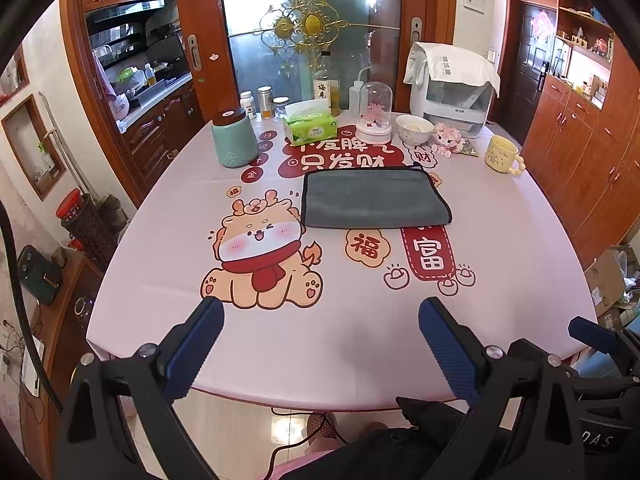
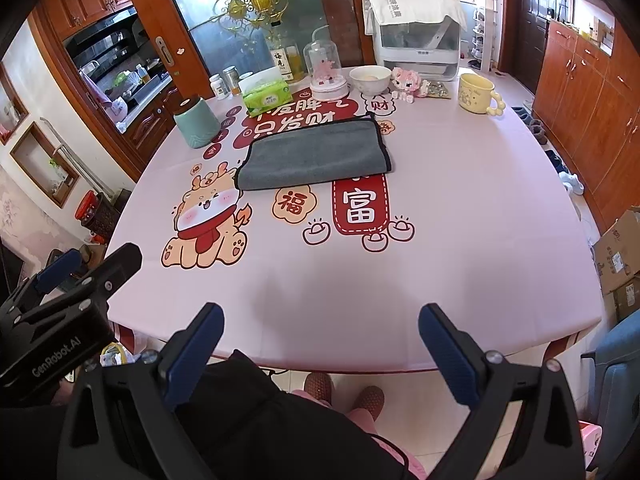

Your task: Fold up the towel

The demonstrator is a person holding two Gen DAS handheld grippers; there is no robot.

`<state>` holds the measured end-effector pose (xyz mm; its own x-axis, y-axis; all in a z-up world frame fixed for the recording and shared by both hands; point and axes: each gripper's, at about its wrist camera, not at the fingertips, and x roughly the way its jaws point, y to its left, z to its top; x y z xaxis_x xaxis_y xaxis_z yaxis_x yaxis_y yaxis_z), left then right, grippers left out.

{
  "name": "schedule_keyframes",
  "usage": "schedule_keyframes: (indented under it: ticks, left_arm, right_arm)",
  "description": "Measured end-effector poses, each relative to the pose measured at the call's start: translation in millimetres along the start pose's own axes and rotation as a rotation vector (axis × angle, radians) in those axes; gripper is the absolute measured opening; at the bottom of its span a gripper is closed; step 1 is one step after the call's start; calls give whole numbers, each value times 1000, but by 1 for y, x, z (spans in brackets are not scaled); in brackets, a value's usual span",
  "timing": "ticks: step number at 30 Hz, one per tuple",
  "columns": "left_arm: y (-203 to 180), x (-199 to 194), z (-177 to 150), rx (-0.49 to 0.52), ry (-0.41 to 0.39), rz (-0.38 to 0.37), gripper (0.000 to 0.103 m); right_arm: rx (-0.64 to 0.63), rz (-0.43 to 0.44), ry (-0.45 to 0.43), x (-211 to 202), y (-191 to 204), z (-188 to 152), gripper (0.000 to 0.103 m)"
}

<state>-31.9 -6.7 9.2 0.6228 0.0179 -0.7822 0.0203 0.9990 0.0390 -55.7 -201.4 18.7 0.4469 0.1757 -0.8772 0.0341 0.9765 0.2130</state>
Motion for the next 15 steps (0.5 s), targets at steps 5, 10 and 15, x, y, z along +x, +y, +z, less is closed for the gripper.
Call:
schedule_keyframes:
  ticks: [5, 10, 15]
  left_arm:
    - [-1, 0, 0, 0, -2, -1, 98]
    - [1, 0, 1, 0, -1, -1, 98]
    - [3, 1, 4, 2, 0, -4, 98]
  right_arm:
    - [-1, 0, 1, 1, 1, 1, 98]
    - [-1, -7, 0, 2, 2, 3, 98]
    - [-1, -7, 0, 1, 2, 3, 98]
